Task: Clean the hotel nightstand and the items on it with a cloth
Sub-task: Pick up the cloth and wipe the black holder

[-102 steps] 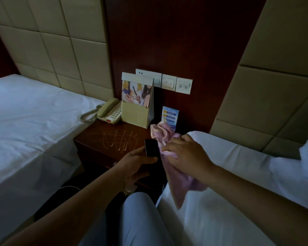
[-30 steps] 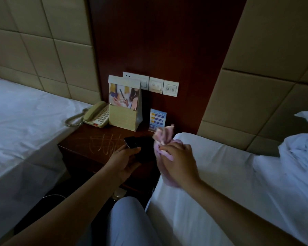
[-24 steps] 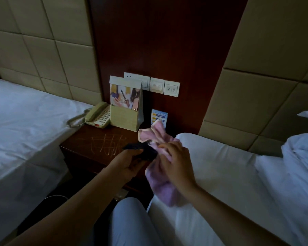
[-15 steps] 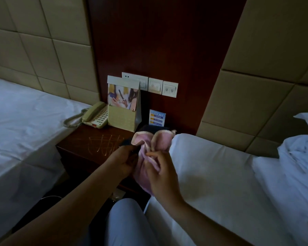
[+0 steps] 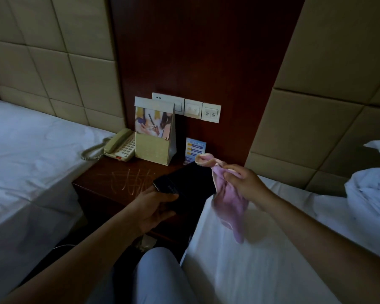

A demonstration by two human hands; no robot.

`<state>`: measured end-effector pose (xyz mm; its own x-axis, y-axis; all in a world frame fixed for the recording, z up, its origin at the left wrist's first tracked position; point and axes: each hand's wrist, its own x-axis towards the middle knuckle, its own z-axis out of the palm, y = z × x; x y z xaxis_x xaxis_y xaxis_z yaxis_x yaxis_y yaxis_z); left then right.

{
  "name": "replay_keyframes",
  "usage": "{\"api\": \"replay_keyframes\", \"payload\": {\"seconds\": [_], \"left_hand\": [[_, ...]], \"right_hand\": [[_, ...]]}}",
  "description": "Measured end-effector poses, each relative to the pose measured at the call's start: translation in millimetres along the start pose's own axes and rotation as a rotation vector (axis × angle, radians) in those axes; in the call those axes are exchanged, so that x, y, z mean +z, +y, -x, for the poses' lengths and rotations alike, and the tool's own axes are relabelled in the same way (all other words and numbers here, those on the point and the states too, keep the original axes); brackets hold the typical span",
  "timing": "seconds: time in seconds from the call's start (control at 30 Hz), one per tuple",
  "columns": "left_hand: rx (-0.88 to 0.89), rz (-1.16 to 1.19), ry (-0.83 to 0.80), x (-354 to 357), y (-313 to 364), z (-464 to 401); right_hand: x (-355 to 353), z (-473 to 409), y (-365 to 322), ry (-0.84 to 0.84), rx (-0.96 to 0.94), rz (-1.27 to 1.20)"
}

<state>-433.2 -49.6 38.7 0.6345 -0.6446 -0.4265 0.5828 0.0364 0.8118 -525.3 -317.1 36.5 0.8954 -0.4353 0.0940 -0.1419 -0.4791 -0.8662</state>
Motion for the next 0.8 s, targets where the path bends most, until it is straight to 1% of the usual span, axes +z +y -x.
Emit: {"api": "replay_keyframes", "payload": {"seconds": [0.03,0.1,0.17,0.33,0.43,0.53,0.57,0.63,0.67,0.7,0.77,0.8], "left_hand": [[-0.003,-0.017,-0.015,1.7,-0.6,2.3],[-0.013,0.0,-0.045,5.0,-1.9,5.8],[-0.018,0.016,-0.068,7.5,-2.9,8.5],[0.006,-0.028,-0.125,6.7,0.8,10.7],[0.025,-0.04,-0.094,0.9,6.2,9.3],[0.037,-0.06,-0.062,-5.8,4.3,6.5],[0.041,-0.092,-0.065,-5.2,1.8,6.3],[0.044,-0.198,-0.097,0.6,-3.7,5.8],[0.045,-0.253,-0.114,5.1,-5.7,5.5],[0.053,-0.302,-0.122,9.7,-6.8,5.2],[0.09,-0.395,-0.125,15.6,-7.1,3.8],[0.106,-0.443,-0.126,17.3,-6.4,3.6]], "right_hand": [[-4.7,-3.5,-1.0,-0.056,0.005,0.036],[-9.9,-13.0,-2.4,-0.101,-0.007,0.101],[-11.0,-22.3,-8.1,-0.097,-0.028,0.106],[-5.4,-28.4,-18.3,-0.079,-0.035,0.048],[-2.5,-15.2,-5.9,-0.108,-0.038,0.103],[-6.8,-4.1,5.3,-0.194,-0.036,0.182],[-8.4,-3.5,6.4,-0.188,-0.057,0.204],[-10.3,-7.5,0.2,-0.095,-0.103,0.242],[-10.2,-11.3,-5.3,-0.06,-0.126,0.29],[-9.6,-15.6,-12.4,-0.064,-0.161,0.39],[-1.0,-21.4,-28.0,-0.144,-0.26,0.67],[6.8,-22.3,-36.9,-0.191,-0.318,0.745]]}}
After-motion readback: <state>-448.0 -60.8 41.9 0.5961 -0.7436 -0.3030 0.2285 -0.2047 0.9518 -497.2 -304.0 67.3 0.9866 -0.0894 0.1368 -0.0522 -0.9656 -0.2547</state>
